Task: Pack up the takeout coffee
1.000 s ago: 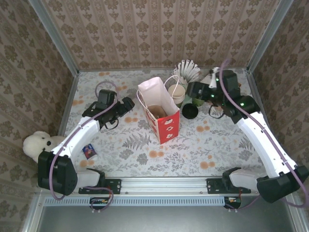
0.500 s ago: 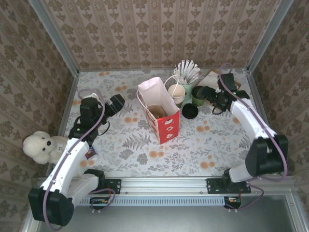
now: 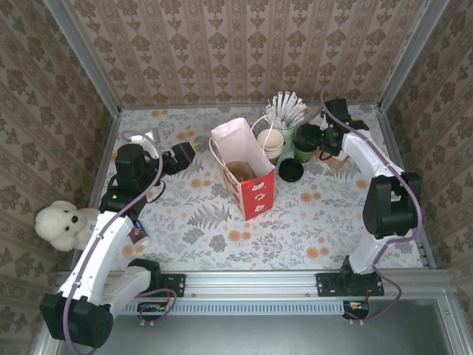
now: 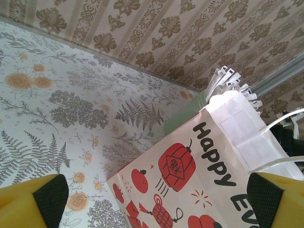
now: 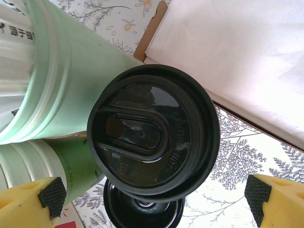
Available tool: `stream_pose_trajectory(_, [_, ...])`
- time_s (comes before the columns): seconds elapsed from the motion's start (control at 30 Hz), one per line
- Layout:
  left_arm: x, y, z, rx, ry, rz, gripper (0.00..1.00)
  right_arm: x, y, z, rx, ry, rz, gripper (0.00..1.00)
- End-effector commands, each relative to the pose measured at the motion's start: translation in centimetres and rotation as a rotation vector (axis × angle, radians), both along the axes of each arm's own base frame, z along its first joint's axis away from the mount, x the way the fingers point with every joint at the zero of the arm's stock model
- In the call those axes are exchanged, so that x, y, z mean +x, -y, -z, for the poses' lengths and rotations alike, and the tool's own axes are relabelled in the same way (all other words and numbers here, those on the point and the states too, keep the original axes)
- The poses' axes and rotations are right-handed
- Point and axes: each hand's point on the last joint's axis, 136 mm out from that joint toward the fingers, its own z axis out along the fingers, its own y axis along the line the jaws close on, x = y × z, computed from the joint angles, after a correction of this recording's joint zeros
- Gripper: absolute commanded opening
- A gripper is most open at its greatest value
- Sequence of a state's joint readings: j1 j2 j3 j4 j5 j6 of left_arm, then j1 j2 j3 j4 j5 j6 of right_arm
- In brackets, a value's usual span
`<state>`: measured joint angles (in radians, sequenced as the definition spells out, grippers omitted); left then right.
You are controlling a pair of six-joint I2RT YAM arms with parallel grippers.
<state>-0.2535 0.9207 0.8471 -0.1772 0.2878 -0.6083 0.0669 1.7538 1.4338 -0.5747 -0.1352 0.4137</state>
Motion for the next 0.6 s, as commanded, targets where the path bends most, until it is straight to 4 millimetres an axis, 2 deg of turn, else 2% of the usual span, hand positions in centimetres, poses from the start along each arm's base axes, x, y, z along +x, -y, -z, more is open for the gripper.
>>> stream_pose_trajectory(0.0, [0.2,-0.4,-0.5,0.010,0.015,-0.021,1.00,0.6,0.3,0.2,-0.032,-0.012,-0.020,1.00])
stream_pose_trajectory(0.23, [0.2,-1.0,0.2,0.020,-0.041,-0.059,1.00,1.4,0.6,1.1,-0.066,-0.029,-0.038,1.00])
stream_pose_trajectory(0.57, [0.5,-0.8,1.0,0.014,-0.073,-0.055,1.00,2.8,0.2,2.4,-0.058,-0.045,-0.052,0.98])
